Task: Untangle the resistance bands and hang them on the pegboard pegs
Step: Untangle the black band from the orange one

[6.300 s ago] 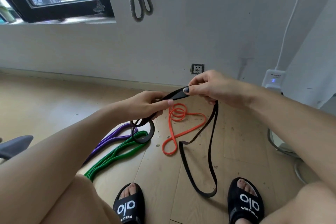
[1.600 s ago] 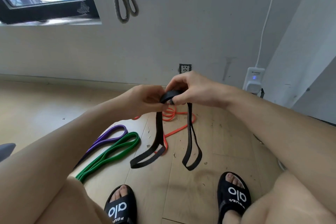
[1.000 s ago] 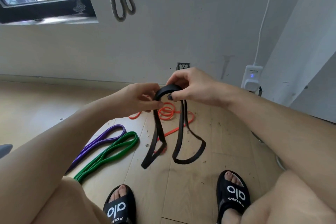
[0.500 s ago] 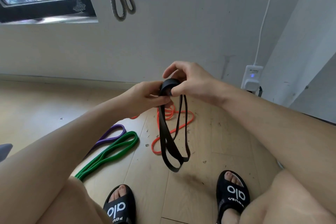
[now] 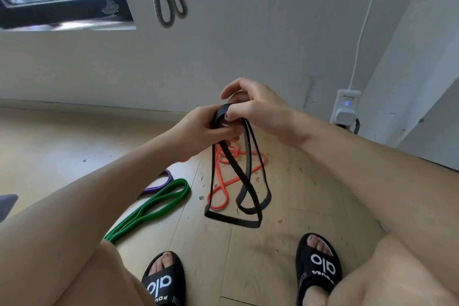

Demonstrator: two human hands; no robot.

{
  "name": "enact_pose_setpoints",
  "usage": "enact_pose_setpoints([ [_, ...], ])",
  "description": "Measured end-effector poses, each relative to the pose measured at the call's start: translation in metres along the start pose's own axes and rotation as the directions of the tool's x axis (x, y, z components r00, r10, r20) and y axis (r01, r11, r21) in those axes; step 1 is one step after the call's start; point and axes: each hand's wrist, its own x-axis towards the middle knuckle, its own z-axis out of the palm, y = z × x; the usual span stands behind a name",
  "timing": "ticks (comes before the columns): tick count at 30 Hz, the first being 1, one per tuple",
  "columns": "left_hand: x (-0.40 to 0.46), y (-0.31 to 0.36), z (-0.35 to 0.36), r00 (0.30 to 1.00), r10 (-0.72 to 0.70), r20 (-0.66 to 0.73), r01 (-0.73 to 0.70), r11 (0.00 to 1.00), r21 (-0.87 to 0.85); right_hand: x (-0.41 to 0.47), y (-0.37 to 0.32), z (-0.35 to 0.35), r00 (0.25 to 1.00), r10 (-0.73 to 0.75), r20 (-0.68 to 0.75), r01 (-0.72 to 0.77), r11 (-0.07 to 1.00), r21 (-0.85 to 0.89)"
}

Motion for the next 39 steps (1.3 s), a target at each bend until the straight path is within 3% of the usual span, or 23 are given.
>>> enact_pose_setpoints([
  [5, -0.001, 0.001, -0.001, 0.997, 0.007, -0.079, -0.007, 1.000, 0.009, -0.001, -0.002, 0.001, 0.997, -0.049, -0.061, 0.041, 0.992, -0.116],
  [8, 0.000, -0.001, -0.004, 0.995, 0.013, -0.102, -0.012, 1.000, 0.010, 0.000, -0.001, -0.002, 0.996, -0.030, -0.086, 0.025, 0.998, -0.064],
  [14, -0.002, 0.007, -0.008, 0.979, 0.000, -0.202, -0.025, 0.992, -0.121, -0.001, 0.018, -0.003, 0.983, 0.115, 0.146, -0.124, 0.991, 0.054],
  [17, -0.002, 0.012, -0.011, 0.970, 0.018, -0.244, -0.055, 0.988, -0.147, -0.002, 0.028, 0.010, 0.974, 0.118, 0.194, -0.111, 0.993, -0.048],
  [20, -0.001, 0.015, -0.010, 0.962, 0.005, -0.272, -0.049, 0.987, -0.155, -0.001, 0.038, 0.027, 0.982, 0.130, 0.135, -0.108, 0.981, -0.159],
  [24, 0.001, 0.010, -0.013, 0.947, 0.039, -0.319, -0.053, 0.998, -0.038, 0.000, 0.043, 0.038, 0.996, 0.089, 0.015, -0.086, 0.982, -0.168],
  [29, -0.001, 0.015, -0.011, 0.932, 0.043, -0.361, -0.080, 0.993, -0.090, 0.007, 0.047, 0.041, 0.995, 0.024, -0.092, -0.042, 0.980, -0.194],
  [39, 0.005, 0.020, -0.004, 0.884, 0.052, -0.464, -0.080, 0.996, -0.041, 0.012, 0.046, 0.063, 0.994, 0.010, -0.107, -0.012, 1.000, -0.015],
])
